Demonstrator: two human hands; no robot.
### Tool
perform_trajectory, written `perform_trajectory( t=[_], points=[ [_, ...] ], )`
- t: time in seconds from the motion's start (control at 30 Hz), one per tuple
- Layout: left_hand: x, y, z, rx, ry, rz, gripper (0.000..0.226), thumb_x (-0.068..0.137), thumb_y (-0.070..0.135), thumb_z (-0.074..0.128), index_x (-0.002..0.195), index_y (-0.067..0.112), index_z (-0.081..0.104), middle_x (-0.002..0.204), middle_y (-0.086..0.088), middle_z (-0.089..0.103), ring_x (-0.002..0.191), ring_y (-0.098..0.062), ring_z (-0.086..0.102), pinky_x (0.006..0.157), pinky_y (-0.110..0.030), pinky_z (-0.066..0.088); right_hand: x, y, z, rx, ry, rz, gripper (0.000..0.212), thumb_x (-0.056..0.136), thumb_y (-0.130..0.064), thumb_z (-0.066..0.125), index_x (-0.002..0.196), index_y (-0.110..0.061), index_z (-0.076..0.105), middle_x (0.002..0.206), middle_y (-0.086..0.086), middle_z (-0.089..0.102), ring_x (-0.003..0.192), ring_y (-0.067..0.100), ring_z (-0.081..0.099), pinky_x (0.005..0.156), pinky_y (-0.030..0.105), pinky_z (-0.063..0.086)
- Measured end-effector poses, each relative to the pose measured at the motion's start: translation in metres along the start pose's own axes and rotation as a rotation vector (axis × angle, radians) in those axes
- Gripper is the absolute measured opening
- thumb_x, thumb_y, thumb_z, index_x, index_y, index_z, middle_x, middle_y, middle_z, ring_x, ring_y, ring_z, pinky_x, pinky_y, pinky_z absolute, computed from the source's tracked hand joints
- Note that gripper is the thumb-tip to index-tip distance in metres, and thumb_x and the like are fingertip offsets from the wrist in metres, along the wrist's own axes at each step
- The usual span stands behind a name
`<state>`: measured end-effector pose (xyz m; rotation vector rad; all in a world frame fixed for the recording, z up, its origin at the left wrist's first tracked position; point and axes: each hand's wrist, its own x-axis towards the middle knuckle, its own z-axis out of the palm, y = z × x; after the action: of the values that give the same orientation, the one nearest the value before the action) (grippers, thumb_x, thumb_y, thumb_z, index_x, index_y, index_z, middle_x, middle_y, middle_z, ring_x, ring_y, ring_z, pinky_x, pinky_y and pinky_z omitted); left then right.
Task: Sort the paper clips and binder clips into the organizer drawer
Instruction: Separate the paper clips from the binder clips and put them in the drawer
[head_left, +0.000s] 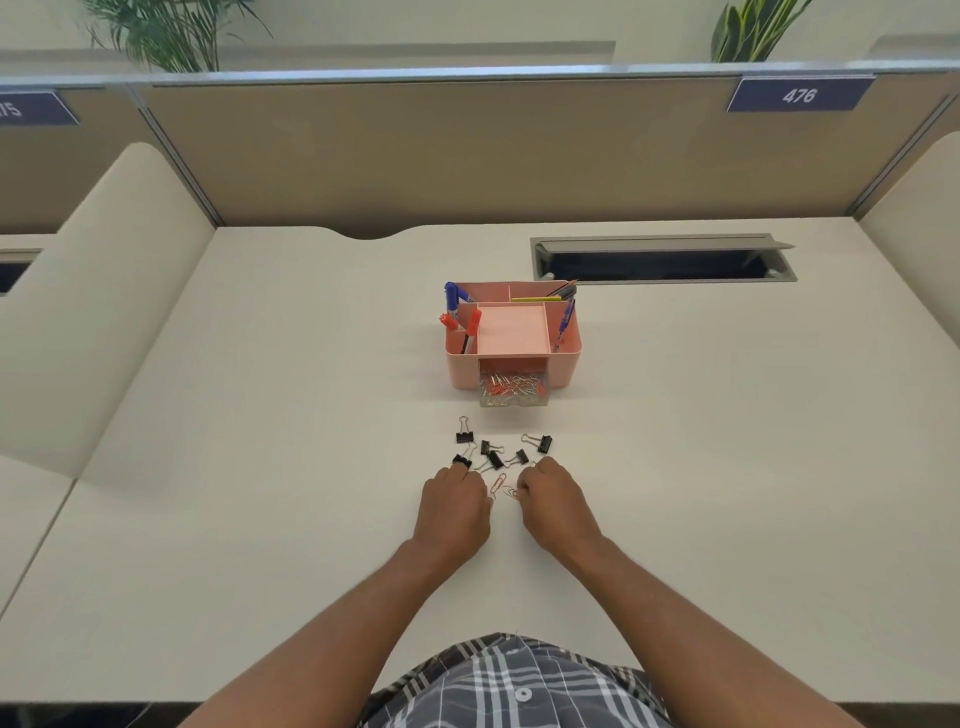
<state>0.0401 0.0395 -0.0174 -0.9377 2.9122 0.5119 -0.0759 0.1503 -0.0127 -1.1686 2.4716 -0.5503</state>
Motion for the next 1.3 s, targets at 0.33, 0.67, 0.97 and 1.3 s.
perform_trajectory(
  t=[0.33, 0.67, 0.97, 1.3],
  points=[
    [-0.003, 0.003, -0.001, -0.204, -0.006, -0.009, 0.011, 0.092, 0.012, 0.050, 0.082, 0.016, 0.050, 0.083, -0.003, 0.061, 0.079, -0.026, 0.054, 0.070, -0.039, 0.044, 0.001, 0.006, -0.009, 0.130, -0.031, 0.080, 0.019, 0.096, -0.014, 0.046, 0.110, -0.013, 0.059, 0.102, 0.005, 0.065, 0.094, 0.023, 0.060, 0.080, 0.033, 0.047],
    [-0.003, 0.002, 0.002, -0.315, 0.009, -0.109, 0.014, 0.091, 0.009, 0.046, 0.087, 0.020, 0.055, 0.080, 0.003, 0.061, 0.071, -0.018, 0.057, 0.066, -0.033, 0.047, -0.006, 0.013, -0.005, -0.016, -0.023, 0.080, 0.016, 0.094, -0.018, 0.052, 0.098, -0.009, 0.064, 0.102, 0.010, 0.058, 0.096, 0.027, 0.055, 0.079, 0.034, 0.044],
    [0.002, -0.002, 0.000, -0.385, -0.003, -0.137, 0.017, 0.091, 0.010, 0.047, 0.090, 0.025, 0.056, 0.091, 0.005, 0.061, 0.079, -0.015, 0.058, 0.059, -0.020, 0.041, -0.001, 0.018, -0.023, 0.240, -0.057, 0.139, 0.011, 0.091, -0.013, 0.055, 0.085, -0.018, 0.062, 0.088, -0.001, 0.064, 0.083, 0.018, 0.058, 0.072, 0.029, 0.045],
    [0.076, 0.030, -0.079, -0.451, 0.276, 0.096, 0.018, 0.093, 0.000, 0.052, 0.090, 0.017, 0.059, 0.088, -0.001, 0.062, 0.078, -0.016, 0.056, 0.062, -0.022, 0.046, 0.069, -0.014, -0.093, 0.269, 0.293, -0.019, 0.020, 0.090, -0.007, 0.054, 0.095, -0.015, 0.072, 0.091, 0.001, 0.070, 0.083, 0.017, 0.061, 0.073, 0.032, 0.052]
  ],
)
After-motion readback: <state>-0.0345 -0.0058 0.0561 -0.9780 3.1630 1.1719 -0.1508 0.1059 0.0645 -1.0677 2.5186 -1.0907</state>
